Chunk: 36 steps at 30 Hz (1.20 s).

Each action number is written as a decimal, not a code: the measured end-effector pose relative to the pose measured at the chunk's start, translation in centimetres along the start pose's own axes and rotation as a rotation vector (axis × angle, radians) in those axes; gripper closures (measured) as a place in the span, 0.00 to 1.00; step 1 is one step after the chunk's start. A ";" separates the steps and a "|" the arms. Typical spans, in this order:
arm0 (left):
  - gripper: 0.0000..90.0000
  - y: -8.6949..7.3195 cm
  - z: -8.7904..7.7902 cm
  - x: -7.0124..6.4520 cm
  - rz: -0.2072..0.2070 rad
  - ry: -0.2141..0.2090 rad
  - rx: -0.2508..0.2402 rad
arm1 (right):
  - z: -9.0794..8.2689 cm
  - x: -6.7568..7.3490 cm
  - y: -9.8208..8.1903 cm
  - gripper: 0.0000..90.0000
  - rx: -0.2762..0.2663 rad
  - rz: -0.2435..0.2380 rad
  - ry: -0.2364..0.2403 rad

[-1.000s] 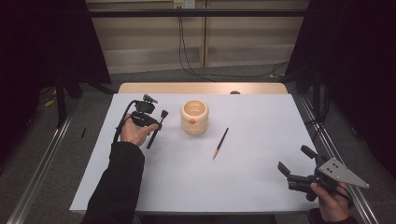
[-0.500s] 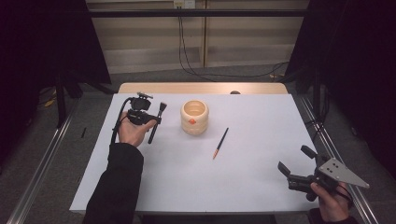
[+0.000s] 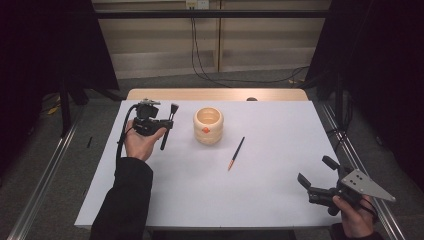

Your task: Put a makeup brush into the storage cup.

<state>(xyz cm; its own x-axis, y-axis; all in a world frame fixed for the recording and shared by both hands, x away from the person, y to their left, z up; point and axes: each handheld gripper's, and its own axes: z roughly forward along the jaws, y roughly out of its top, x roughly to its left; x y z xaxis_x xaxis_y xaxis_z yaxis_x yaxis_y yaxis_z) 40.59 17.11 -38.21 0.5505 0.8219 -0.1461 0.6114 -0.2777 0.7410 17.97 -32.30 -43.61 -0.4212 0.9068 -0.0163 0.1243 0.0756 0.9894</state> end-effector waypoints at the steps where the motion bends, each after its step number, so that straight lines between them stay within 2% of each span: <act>1: 0.88 -0.1 -0.1 0.0 -0.002 -0.003 -0.015 | 0.0 0.0 0.0 0.02 0.000 0.000 0.000; 2: 0.88 -0.3 -0.2 -0.1 0.001 -0.005 -0.046 | 0.0 0.0 0.0 0.02 -0.001 0.002 0.006; 3: 0.88 -0.3 -0.2 -0.1 0.001 -0.005 -0.046 | 0.0 0.0 0.0 0.02 -0.001 0.002 0.006; 4: 0.88 -0.3 -0.6 -0.3 0.022 -0.006 -0.083 | 0.0 0.0 0.0 0.02 0.001 0.001 0.001; 5: 0.88 -0.3 -0.6 -0.3 0.022 -0.006 -0.083 | 0.0 0.0 0.0 0.02 0.001 0.001 0.001; 6: 0.88 -0.4 -1.0 -0.5 0.041 0.001 -0.104 | 0.0 0.0 0.0 0.02 0.001 0.000 0.000; 7: 0.88 -0.4 -1.0 -0.5 0.041 0.001 -0.104 | 0.0 0.0 0.0 0.02 0.001 0.000 0.000; 8: 0.88 -0.4 -1.2 -0.6 0.032 -0.004 -0.130 | 0.0 0.0 0.0 0.02 0.000 0.000 0.004; 12: 0.88 -0.5 -1.8 -0.7 0.034 -0.011 -0.182 | 0.0 0.0 0.0 0.02 0.001 0.000 -0.001; 14: 0.88 -0.8 -2.3 -0.5 0.036 -0.017 -0.239 | 0.0 0.0 0.0 0.02 0.001 0.001 0.000; 16: 0.88 -0.8 -2.4 -0.5 0.039 -0.008 -0.249 | 0.0 0.0 0.0 0.02 0.001 -0.002 0.004; 17: 0.88 -1.0 -2.7 -0.3 0.041 -0.012 -0.284 | 0.0 0.0 0.0 0.02 0.001 -0.002 0.001; 20: 0.88 -1.0 -3.0 -0.4 0.044 -0.014 -0.304 | 0.0 0.0 0.0 0.02 0.004 0.001 0.013; 22: 0.88 -1.0 -3.5 -0.6 0.048 -0.022 -0.349 | 0.0 0.0 0.0 0.02 0.000 0.002 0.000; 24: 0.88 -1.0 -3.7 -0.7 0.048 -0.023 -0.362 | 0.1 0.0 0.0 0.02 -0.002 0.001 0.006; 25: 0.88 -1.0 -4.0 -0.8 0.042 -0.030 -0.395 | 0.0 0.0 0.0 0.02 -0.002 0.002 0.004; 30: 0.88 -0.9 -4.5 -0.8 0.039 -0.024 -0.438 | 0.0 0.0 0.0 0.02 -0.002 0.002 0.004; 32: 0.88 -0.9 -4.6 -0.8 0.041 -0.021 -0.442 | 0.0 0.0 0.0 0.02 -0.004 0.002 0.007; 33: 0.88 -0.9 -4.7 -0.7 0.032 -0.046 -0.453 | 0.0 0.0 0.0 0.02 -0.002 0.002 0.004; 36: 0.88 -0.9 -4.8 -0.8 0.043 -0.053 -0.468 | 0.0 0.0 0.0 0.01 -0.002 0.000 0.001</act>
<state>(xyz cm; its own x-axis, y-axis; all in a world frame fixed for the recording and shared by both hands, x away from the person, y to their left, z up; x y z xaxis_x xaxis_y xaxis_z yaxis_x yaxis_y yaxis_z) 36.84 19.09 -35.64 0.6056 0.7845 -0.1332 0.2719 -0.0468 0.9612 17.97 -32.28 -43.63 -0.4222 0.9064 -0.0157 0.1227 0.0743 0.9897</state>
